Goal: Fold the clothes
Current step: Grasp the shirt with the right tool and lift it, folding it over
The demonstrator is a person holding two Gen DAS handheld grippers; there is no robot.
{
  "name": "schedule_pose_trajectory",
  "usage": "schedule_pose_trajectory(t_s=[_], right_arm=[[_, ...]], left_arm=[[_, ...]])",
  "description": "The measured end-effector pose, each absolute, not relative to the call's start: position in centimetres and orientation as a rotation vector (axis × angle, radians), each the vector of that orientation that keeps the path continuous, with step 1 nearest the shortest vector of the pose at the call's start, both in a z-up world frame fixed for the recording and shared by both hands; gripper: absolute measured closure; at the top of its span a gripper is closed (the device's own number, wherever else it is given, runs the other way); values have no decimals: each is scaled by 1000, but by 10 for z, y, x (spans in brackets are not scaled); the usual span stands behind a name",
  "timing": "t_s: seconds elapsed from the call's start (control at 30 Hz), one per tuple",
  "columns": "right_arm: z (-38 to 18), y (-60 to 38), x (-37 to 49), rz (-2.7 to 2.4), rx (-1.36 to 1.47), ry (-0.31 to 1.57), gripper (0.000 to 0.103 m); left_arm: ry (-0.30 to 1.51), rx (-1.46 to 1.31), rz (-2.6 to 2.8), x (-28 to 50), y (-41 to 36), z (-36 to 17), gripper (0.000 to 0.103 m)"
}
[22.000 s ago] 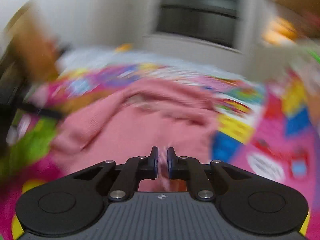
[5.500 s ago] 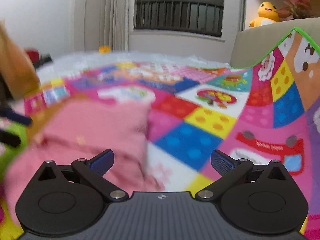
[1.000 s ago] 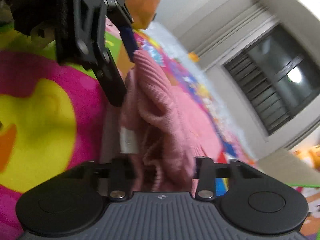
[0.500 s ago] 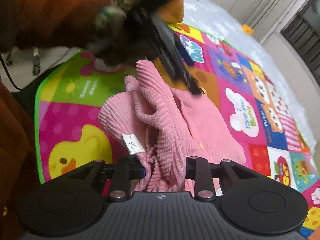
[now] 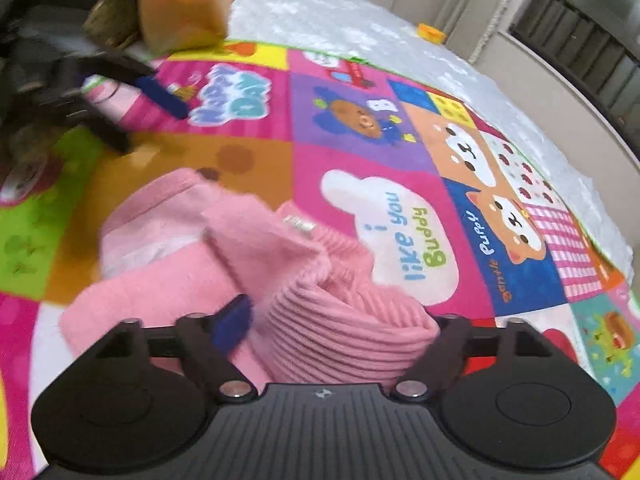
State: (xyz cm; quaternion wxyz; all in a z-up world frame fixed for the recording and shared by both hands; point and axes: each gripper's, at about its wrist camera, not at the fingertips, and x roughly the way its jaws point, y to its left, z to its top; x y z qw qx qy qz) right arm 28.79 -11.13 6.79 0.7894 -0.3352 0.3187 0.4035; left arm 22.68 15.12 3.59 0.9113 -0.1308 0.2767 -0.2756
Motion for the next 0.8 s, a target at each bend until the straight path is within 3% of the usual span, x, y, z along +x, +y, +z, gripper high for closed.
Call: schedule_pose_trajectory(t_s=[0.07,0.43,0.63,0.8], right_arm=[[64,-114,298,851,-671,691,5],[54,-188,319,424,-293,639,0],[62,-197,292,386,-202,615,0],[76,-232,243,491,63,664,0]], left_arm=[[570,-232,-638,227,133,39,0],[587,-58,-700,251,47,26,0],[629,16,-586,262,58,22,0],[613,40,-466,258,93,40,0]])
